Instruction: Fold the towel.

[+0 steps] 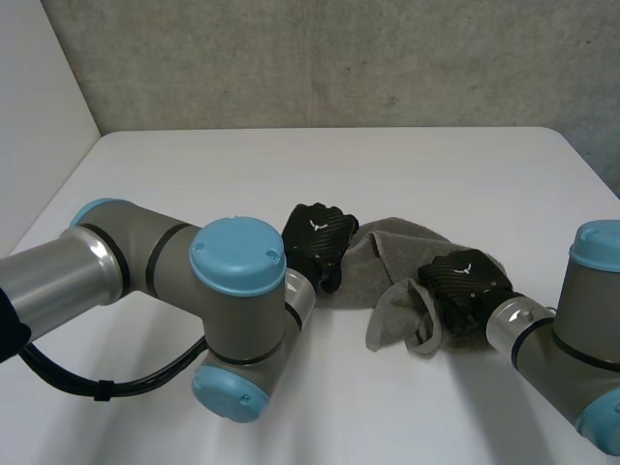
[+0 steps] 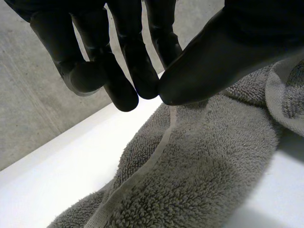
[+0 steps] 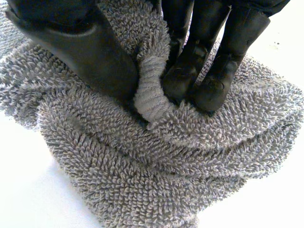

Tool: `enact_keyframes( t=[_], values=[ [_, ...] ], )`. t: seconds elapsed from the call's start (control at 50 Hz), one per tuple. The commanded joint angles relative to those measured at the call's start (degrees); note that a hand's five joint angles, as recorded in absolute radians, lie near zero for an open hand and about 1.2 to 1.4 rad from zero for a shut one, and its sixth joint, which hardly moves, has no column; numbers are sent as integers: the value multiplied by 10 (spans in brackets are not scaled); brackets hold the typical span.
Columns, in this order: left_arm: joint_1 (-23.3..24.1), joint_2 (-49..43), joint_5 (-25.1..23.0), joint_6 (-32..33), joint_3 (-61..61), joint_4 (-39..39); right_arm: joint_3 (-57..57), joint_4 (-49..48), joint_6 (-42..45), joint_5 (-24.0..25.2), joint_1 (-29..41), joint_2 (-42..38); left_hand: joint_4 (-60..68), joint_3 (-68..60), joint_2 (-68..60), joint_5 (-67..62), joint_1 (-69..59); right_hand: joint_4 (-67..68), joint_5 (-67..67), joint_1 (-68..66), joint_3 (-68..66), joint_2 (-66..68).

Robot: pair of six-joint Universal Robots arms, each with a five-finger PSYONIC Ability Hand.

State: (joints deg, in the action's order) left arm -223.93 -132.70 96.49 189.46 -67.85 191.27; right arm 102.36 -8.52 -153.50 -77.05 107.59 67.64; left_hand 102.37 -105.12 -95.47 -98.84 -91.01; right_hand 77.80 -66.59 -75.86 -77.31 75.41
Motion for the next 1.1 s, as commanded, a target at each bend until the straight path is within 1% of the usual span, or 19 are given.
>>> enact_keyframes(
  t=[0.02, 0.1, 0.3, 0.36, 0.46, 0.56, 0.6, 0.66, 0.78, 0.94, 1.06, 1.08, 1.1],
  values=[
    [-80, 81, -123, -57, -88, -29, -59, 84, 67, 67, 32, 0, -607, 634, 538, 672, 493, 22, -34, -41, -27, 46],
    [-82, 82, -122, -57, -91, -30, -61, 84, 68, 71, 26, 2, -600, 628, 531, 665, 487, 22, -34, -41, -27, 46],
    [-90, 82, -122, -57, -98, -31, -73, 85, 68, 59, 25, 4, -590, 618, 521, 655, 477, 22, -34, -41, -27, 46],
    [-92, 82, -119, -56, -98, -30, -78, 85, 68, 61, 14, 6, -592, 619, 523, 657, 478, 22, -34, -41, -27, 46],
    [-101, 78, -119, -54, -90, -26, -81, 93, 73, 71, -12, 28, -617, 645, 548, 682, 503, 22, -34, -41, -27, 46],
    [-115, 69, -118, -47, -83, -9, -90, 122, 108, 73, -37, 43, -636, 663, 567, 700, 522, 22, -34, -41, -27, 46],
    [-126, 53, -117, -44, -76, -6, -95, 137, 126, 73, -61, 52, -679, 707, 610, 744, 565, 22, -34, -41, -27, 46],
    [-128, 43, -117, -37, -69, -7, -95, 140, 130, 73, -77, 58, -710, 737, 641, 774, 596, 22, -34, -41, -27, 46],
    [-133, 33, -118, -22, -69, -12, -96, 139, 129, 73, -84, 58, -713, 740, 644, 778, 599, 22, -34, -41, -27, 46],
    [-134, 22, -118, -15, -69, -42, -96, 137, 125, 75, -86, 54, -732, 759, 662, 796, 618, 22, -34, -41, -27, 46],
    [-134, 15, -117, -14, -65, -47, -95, 136, 124, 75, -87, 53, -696, 724, 627, 761, 583, 22, -34, -41, -27, 46],
    [-134, 10, -117, -13, -62, -48, -95, 136, 124, 75, -87, 53, -658, 685, 589, 723, 544, 22, -34, -41, -27, 46],
    [-134, 3, -117, -13, -56, -49, -95, 135, 124, 75, -87, 53, -578, 605, 509, 642, 464, 22, -34, -41, -27, 46]
  ],
)
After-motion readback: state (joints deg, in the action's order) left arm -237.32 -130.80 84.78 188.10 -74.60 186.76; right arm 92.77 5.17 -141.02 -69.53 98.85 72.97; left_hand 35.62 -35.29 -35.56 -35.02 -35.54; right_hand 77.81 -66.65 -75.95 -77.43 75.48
